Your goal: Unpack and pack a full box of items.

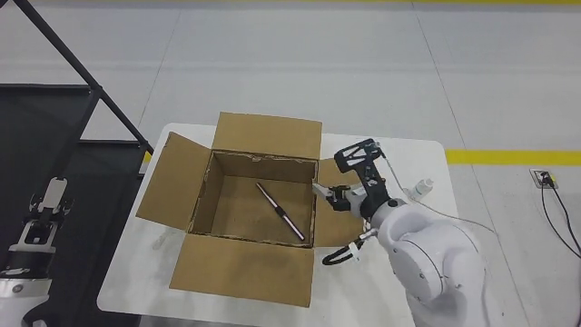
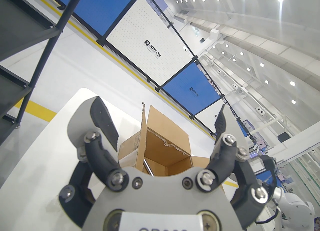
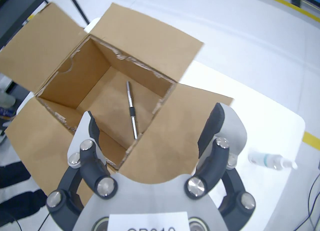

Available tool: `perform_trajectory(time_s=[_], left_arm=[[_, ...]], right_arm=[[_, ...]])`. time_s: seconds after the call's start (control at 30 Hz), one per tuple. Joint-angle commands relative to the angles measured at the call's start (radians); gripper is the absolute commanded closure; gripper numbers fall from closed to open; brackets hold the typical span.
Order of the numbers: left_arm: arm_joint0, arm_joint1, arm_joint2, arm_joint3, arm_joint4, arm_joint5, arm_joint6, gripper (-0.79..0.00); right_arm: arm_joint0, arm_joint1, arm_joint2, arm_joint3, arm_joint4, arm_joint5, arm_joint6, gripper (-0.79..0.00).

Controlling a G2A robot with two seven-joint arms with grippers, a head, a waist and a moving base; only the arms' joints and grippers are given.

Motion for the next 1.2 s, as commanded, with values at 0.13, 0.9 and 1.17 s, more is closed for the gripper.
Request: perform_trajectory(time_s=[0.13, 0.9, 1.17], left_arm=[[0.000, 0.000, 0.000, 0.000, 0.000, 0.000, 0.000, -0.785], [0.000, 0.000, 0.000, 0.000, 0.000, 0.000, 0.000, -0.785], [0.000, 0.000, 0.000, 0.000, 0.000, 0.000, 0.000, -0.785]], right_arm=[[-0.138, 0.014, 0.220, -0.035, -0.038, 0.146, 0.049, -0.785], [0.019, 0.056, 0.409, 0.548, 0.082, 0.172, 0.263, -0.662], [0.058, 0.066, 0.396, 0.629, 0.095, 0.174, 0.245, -0.231]])
